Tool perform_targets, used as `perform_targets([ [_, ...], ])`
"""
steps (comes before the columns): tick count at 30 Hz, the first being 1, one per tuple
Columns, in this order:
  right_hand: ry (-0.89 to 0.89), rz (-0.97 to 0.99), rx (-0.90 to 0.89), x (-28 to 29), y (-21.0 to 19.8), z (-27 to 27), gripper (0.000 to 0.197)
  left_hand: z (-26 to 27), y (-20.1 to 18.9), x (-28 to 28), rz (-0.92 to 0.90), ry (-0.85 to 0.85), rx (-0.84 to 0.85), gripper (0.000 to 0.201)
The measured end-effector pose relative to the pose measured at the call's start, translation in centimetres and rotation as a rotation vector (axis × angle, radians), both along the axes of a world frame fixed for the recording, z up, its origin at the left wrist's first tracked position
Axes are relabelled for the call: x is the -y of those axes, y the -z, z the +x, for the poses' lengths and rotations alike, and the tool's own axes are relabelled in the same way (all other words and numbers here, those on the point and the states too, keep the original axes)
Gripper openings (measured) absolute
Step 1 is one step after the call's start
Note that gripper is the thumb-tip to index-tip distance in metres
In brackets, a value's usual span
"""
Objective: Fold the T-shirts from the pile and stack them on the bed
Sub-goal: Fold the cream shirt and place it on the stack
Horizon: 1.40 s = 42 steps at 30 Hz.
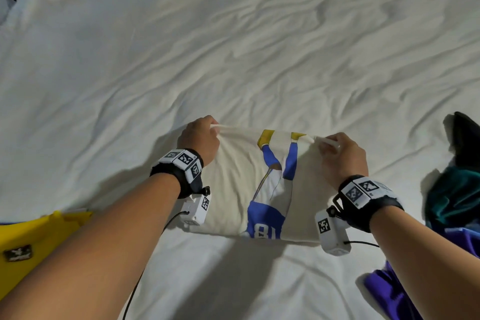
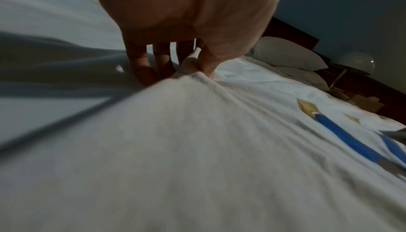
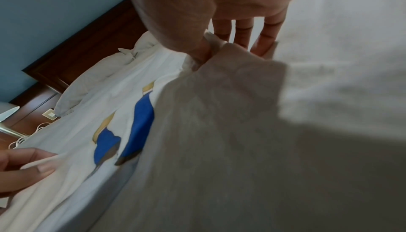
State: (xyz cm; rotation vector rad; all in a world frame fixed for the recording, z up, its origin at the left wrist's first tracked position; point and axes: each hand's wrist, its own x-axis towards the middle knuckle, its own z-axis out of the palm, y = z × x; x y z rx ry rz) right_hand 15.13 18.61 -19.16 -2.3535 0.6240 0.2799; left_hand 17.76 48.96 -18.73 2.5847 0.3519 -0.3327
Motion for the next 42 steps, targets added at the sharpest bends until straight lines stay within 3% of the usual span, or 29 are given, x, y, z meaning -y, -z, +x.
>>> perform_targets([
  [2, -0.024, -0.113, 0.064, -0.5, -0.1, -0.2, 0.020, -0.4, -0.3, 0.6, 0.137, 0.054, 0.071, 0.022],
  [5, -0.164, -0.311, 0.274, -2.8, -1.6, -2.9, 0.042, -3.9, -1.7, 3.3, 0.383, 0.230, 0.146, 0.054],
  [7, -0.390, -0.339, 0.222, -5.3, -1.6, -5.8, 0.049, -7.7, -1.8, 6.2, 0.444, 0.422, 0.098, 0.069],
  [9, -0.604, -0.377, 0.079, -7.1, 0.2, -8.1, 0.061, -10.3, -0.5, 8.3, 0.439, 0.554, 0.063, 0.072],
  [13, -0.740, -0.463, 0.040, -6.6, 3.2, -7.4, 0.067, -9.4, 3.1, 7.4, 0.353, 0.556, 0.036, 0.069],
  [19, -0.709, -0.474, 0.088, -3.8, 3.8, -5.4, 0.060, -7.8, 4.8, 4.9, 0.349, 0.400, 0.094, 0.065],
  [25, -0.549, -0.444, -0.011, -1.6, 4.1, -6.4, 0.063, -8.7, 4.8, 3.0, 0.408, 0.250, 0.030, 0.060],
  [29, -0.425, -0.482, -0.030, -1.7, 3.3, -7.7, 0.072, -10.2, 3.6, 4.4, 0.384, 0.099, 0.096, 0.066],
  [33, -0.615, -0.397, 0.079, -6.7, 2.5, -10.9, 0.071, -14.6, 3.4, 8.7, 0.297, 0.317, 0.125, 0.069],
  [37, -0.592, -0.354, -0.004, -8.2, 3.6, -13.0, 0.064, -15.6, 4.7, 8.8, 0.278, 0.238, 0.052, 0.065],
  [42, -0.633, -0.417, 0.022, -6.3, 3.5, -13.2, 0.065, -15.4, 4.0, 6.3, 0.292, 0.274, 0.038, 0.068],
])
